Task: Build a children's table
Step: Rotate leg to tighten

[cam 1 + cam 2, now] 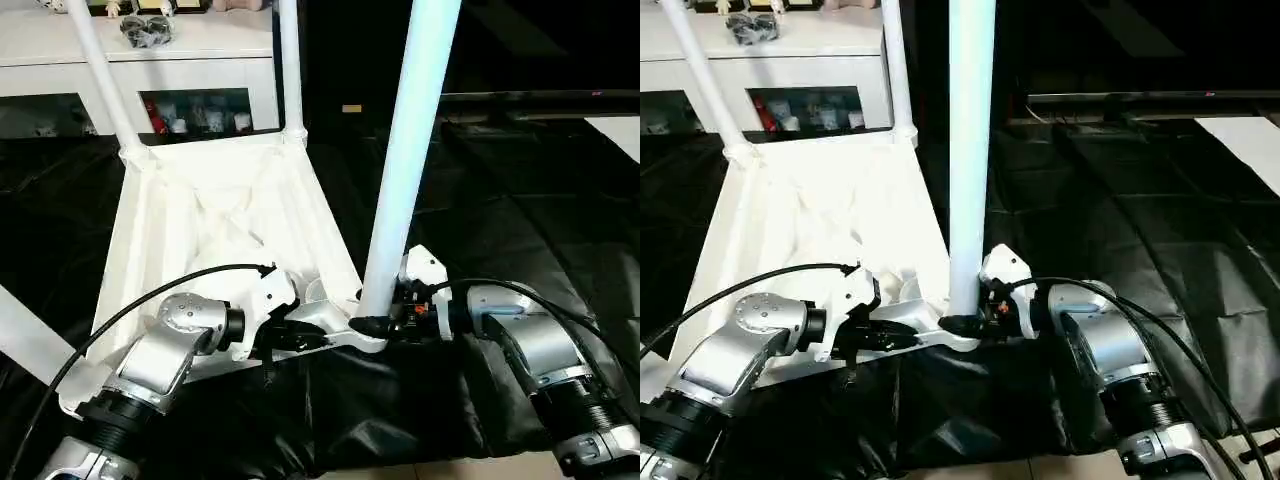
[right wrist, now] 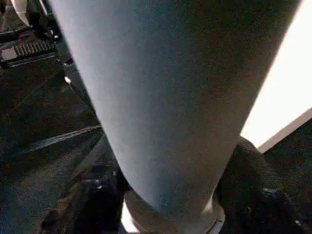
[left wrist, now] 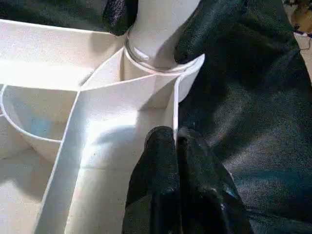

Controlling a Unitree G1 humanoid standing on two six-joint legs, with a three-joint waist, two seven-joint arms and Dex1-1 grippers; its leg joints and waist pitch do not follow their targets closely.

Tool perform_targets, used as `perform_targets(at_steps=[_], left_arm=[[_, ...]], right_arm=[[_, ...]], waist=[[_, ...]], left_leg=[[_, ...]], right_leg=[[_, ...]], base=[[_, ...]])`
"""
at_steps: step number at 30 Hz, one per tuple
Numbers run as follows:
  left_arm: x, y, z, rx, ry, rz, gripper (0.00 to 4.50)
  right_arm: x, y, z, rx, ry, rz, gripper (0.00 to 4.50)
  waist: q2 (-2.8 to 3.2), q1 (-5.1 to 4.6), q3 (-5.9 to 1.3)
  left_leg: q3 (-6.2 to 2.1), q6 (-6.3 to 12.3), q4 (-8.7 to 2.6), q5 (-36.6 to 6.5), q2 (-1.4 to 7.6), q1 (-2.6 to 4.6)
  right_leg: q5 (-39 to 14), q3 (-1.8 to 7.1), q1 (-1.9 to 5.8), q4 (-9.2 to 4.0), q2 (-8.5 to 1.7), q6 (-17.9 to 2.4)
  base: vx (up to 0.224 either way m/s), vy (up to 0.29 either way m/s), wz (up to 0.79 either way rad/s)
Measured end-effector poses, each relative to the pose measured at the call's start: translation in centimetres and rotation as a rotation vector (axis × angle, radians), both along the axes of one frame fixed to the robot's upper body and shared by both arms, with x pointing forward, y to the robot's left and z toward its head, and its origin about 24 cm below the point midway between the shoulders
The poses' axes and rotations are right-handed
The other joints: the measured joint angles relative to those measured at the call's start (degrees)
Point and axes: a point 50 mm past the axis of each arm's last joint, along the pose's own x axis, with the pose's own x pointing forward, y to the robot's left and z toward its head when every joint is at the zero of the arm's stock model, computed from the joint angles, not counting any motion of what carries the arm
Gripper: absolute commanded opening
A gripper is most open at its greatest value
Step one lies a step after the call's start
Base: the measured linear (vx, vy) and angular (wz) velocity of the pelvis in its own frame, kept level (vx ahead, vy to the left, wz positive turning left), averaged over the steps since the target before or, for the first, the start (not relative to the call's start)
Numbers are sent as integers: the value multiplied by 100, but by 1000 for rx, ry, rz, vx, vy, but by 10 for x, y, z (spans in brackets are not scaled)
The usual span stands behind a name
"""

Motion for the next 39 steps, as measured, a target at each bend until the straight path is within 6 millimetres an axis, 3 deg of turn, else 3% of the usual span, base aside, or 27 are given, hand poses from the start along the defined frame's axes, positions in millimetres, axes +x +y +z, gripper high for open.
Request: perform_targets(at_steps=[5,10,15,18,20,24,28,32,36,39], left_arm=[[5,-6,-2,2,-25,96,0],[12,-20,-5,5,-53,244,0],[23,-37,-8,7,-77,385,0],[24,-41,-8,11,-86,410,0],[24,-41,-8,12,-87,405,0],[23,-37,-8,15,-91,380,0],[21,-39,-6,8,-90,328,0],[16,-42,-4,-10,-84,238,0],[12,-42,-3,-23,-81,144,0],[9,-37,-2,-27,-81,100,0]], right_arm=[[7,6,-4,6,-53,-137,207],[21,15,-10,17,-81,-367,200],[40,32,-13,22,-94,-618,198],[43,36,-14,27,-93,-664,198],[43,36,-14,34,-91,-667,254],[40,36,-14,90,-60,-644,294],[32,20,-12,83,-69,-537,326],[18,-14,-6,7,-98,-355,326],[7,-41,2,-37,-85,-212,326],[2,-55,6,-70,-67,-157,326]], waist=[[-3,-38,-2],[-13,-271,-6],[-20,-444,-1],[-19,-495,-1],[-19,-517,-1],[-19,-542,-1],[-19,-486,-1],[-14,-260,0],[24,-120,1],[38,-94,1]], left_leg=[[-1,-7,0,4,1,9],[-9,-10,6,6,-1,24],[-43,-10,13,6,-9,21],[-94,-10,13,5,-23,10],[-113,-10,12,5,-24,-1],[-115,-10,11,5,-24,-8],[-114,-10,10,5,-24,-17],[-95,-10,9,6,-24,-14],[-39,-9,-7,6,-3,-15],[-17,-7,-6,8,13,-21]], right_leg=[[-3,1,2,1,0,6],[-27,-3,2,-13,0,45],[-31,-26,-15,-25,0,51],[-32,-49,-14,-44,2,52],[-31,-61,-14,-50,4,52],[-31,-61,-15,-50,4,51],[-28,-57,-13,-45,4,47],[-24,-33,-7,-15,4,40],[1,-12,-4,1,4,4],[-3,-17,-7,0,4,10]], base=[[0,0,0],[0,0,0],[0,0,0],[0,0,0],[0,0,0],[0,0,0],[0,0,0],[0,0,0],[0,0,0],[0,0,0]])
